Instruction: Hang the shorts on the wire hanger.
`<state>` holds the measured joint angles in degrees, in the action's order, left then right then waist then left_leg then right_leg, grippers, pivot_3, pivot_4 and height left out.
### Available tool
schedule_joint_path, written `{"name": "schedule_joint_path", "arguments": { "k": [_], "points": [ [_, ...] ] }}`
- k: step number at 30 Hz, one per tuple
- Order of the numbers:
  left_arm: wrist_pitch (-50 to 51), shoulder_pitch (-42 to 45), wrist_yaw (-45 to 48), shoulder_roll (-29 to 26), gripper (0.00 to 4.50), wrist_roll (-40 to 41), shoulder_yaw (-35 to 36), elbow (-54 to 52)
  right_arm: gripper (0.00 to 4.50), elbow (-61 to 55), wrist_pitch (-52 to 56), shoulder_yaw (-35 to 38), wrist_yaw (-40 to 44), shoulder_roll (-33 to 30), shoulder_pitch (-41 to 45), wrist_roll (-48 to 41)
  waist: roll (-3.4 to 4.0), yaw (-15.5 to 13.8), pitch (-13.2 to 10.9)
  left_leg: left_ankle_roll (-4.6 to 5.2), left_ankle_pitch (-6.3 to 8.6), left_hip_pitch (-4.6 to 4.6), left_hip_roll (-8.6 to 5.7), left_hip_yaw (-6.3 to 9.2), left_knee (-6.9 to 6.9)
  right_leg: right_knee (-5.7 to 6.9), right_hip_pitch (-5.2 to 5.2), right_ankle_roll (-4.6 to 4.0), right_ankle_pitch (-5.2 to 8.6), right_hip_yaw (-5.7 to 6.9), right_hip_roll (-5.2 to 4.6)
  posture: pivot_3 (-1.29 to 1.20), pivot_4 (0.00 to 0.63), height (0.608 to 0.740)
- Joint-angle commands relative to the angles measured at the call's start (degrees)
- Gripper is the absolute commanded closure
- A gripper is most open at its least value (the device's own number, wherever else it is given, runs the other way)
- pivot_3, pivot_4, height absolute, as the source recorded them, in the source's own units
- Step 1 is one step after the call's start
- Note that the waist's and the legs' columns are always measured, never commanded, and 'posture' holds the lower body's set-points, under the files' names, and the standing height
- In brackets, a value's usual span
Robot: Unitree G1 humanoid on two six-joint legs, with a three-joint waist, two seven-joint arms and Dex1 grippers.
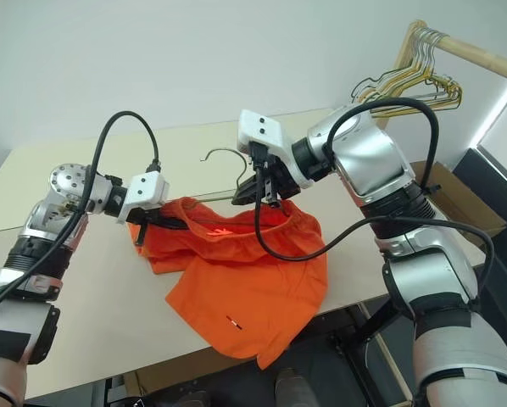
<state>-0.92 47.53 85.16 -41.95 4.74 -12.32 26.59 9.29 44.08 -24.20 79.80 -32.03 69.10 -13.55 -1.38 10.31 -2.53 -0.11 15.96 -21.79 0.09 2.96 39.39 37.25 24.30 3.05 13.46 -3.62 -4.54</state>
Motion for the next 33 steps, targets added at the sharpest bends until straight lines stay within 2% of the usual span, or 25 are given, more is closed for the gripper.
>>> {"name": "schedule_joint_path", "arguments": {
  "k": [1,6,11,19,20,27,31,33],
  "points": [
    [0.52,-0.30,-0.33,-1.33,4.48,1.32,2.16,-2.73,4.50,-1.87,-1.42,1.53,0.97,0.24,1.73,-0.84,0.00,-0.17,0.00,0.00,0.00,0.00,0.00,0.01,0.00,0.00,0.00,0.00,0.00,0.00,0.00,-0.06,0.000,0.740],
    [1.78,-1.57,-1.32,-1.72,4.48,1.84,2.98,-4.73,4.50,-3.25,-3.07,2.12,0.68,-0.12,0.09,-0.87,0.00,-0.38,0.00,0.00,0.00,0.00,-0.01,0.01,0.00,0.00,0.00,0.00,0.00,0.00,-0.01,-0.06,0.000,0.740],
    [2.73,-1.42,-2.59,-1.68,4.50,1.79,3.13,-4.86,3.00,-4.68,-3.78,4.10,-0.85,-1.70,-2.11,-0.93,0.00,-0.70,0.00,0.00,0.00,0.00,-0.03,0.00,0.03,0.00,-0.02,0.00,0.00,0.00,-0.02,-0.06,0.000,0.740],
    [4.48,-3.01,-4.67,-1.39,4.50,2.61,3.57,-6.92,0.18,-4.09,-2.07,10.79,-2.62,-7.77,-2.85,-2.76,0.00,-1.60,0.00,0.00,0.00,-0.04,-0.11,-0.02,0.09,-0.03,-0.03,0.04,-0.02,-0.01,-0.11,-0.07,0.000,0.740],
    [4.66,-3.38,-4.80,-1.45,4.50,2.68,3.64,-7.24,0.01,-4.37,-1.81,11.76,-2.60,-8.83,-3.16,-3.07,0.00,-1.63,0.00,0.00,0.00,-0.05,-0.11,-0.02,0.10,-0.03,-0.03,0.04,-0.02,-0.01,-0.11,-0.07,0.000,0.740],
    [5.23,-3.64,-5.48,-1.66,4.50,2.82,3.98,-7.40,0.01,-5.55,-3.48,16.54,-1.71,-15.84,-8.52,-4.51,0.00,-1.76,0.00,0.00,0.00,-0.05,-0.10,-0.04,0.11,-0.05,-0.05,0.05,-0.02,-0.01,-0.11,-0.08,0.000,0.740],
    [5.60,-3.65,-5.80,-1.69,4.50,3.03,4.23,-7.51,0.01,-8.32,-8.19,15.07,-0.92,-21.44,-16.55,-1.55,0.00,-2.08,0.00,0.01,0.00,-0.08,-0.14,-0.12,0.14,-0.10,-0.07,0.09,-0.02,-0.01,-0.15,-0.08,0.000,0.740],
    [5.65,-3.72,-5.95,-1.73,4.50,3.08,4.28,-7.60,0.01,-9.33,-9.25,13.81,-0.90,-22.18,-19.09,-0.65,0.00,-2.08,0.00,0.01,0.01,-0.09,-0.14,-0.17,0.17,-0.10,-0.08,0.11,-0.02,-0.01,-0.15,-0.07,0.000,0.740]
  ]
}}
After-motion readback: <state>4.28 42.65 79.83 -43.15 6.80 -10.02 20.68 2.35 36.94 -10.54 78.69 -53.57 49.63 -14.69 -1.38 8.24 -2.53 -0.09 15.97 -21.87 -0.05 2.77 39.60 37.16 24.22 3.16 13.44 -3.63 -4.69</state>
